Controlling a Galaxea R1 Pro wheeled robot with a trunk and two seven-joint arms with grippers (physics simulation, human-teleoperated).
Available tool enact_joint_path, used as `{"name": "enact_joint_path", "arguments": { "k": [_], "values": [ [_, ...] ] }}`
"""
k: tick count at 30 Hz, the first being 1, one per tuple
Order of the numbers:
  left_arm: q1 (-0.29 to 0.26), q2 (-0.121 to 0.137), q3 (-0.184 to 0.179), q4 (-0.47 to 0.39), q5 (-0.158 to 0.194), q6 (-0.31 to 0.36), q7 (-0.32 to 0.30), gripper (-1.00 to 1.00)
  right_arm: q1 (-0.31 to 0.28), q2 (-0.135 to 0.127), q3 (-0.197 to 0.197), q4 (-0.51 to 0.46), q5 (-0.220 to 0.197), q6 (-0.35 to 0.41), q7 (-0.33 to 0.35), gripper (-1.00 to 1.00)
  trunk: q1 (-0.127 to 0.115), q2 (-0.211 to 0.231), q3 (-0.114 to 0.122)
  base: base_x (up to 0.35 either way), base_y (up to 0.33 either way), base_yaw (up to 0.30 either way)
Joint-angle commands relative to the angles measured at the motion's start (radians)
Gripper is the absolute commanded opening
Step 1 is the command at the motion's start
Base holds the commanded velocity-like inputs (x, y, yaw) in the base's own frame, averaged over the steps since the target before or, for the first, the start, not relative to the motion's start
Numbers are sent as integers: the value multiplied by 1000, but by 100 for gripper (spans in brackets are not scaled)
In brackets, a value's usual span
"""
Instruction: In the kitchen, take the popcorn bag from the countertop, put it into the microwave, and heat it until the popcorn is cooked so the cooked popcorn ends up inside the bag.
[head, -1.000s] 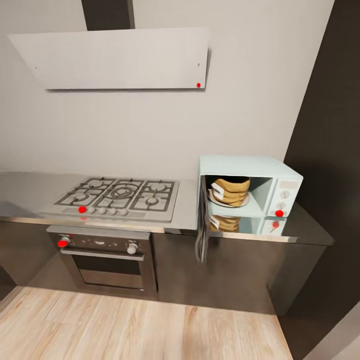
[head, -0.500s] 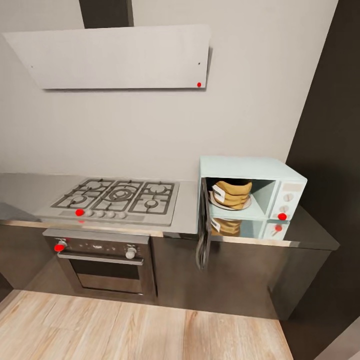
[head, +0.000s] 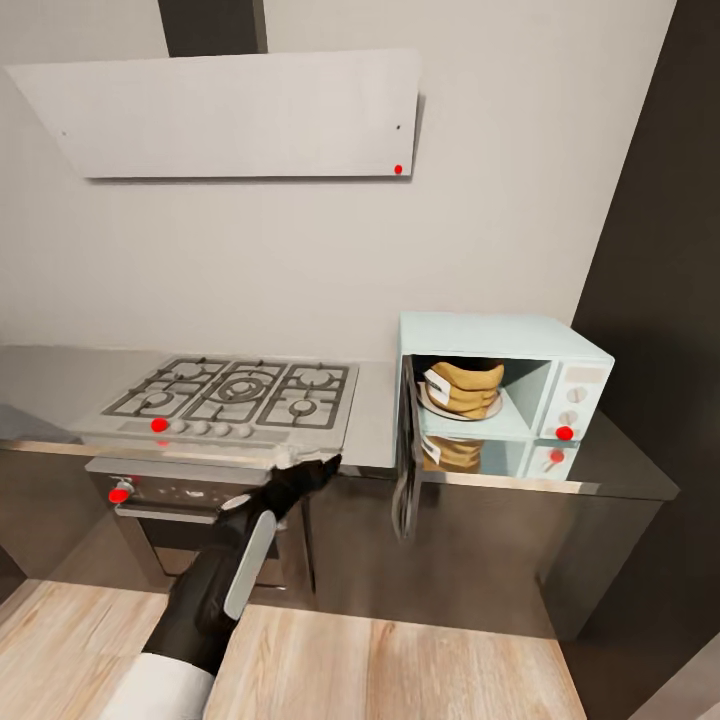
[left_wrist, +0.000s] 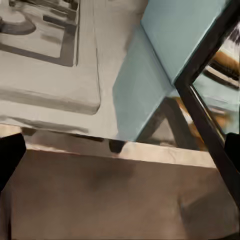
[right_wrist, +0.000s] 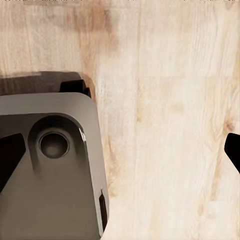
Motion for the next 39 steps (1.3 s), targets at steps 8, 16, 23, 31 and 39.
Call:
{"name": "enact_joint_path", "arguments": {
  "k": [8,16,23,31,39],
  "values": [
    [-5,0,-228,-86,9,-47,34,100,-2,-1,-9,3,6,-47,0,100,0,-1,-1,0,0,0],
    [-5,10,-231,-90,11,-51,31,100,-2,4,-11,3,2,-43,3,100,0,-1,0,0,0,-21],
    [-5,8,-236,-87,13,-51,29,100,-2,4,-12,3,2,-39,3,100,0,-1,6,0,0,-173],
    [-5,4,-238,-85,9,-48,29,100,-1,6,-12,3,2,-41,2,100,0,-1,14,0,0,-191],
    [-5,3,-258,-86,5,-49,39,100,-2,5,-12,3,2,-44,1,100,0,-1,22,0,0,-192]
  ]
}}
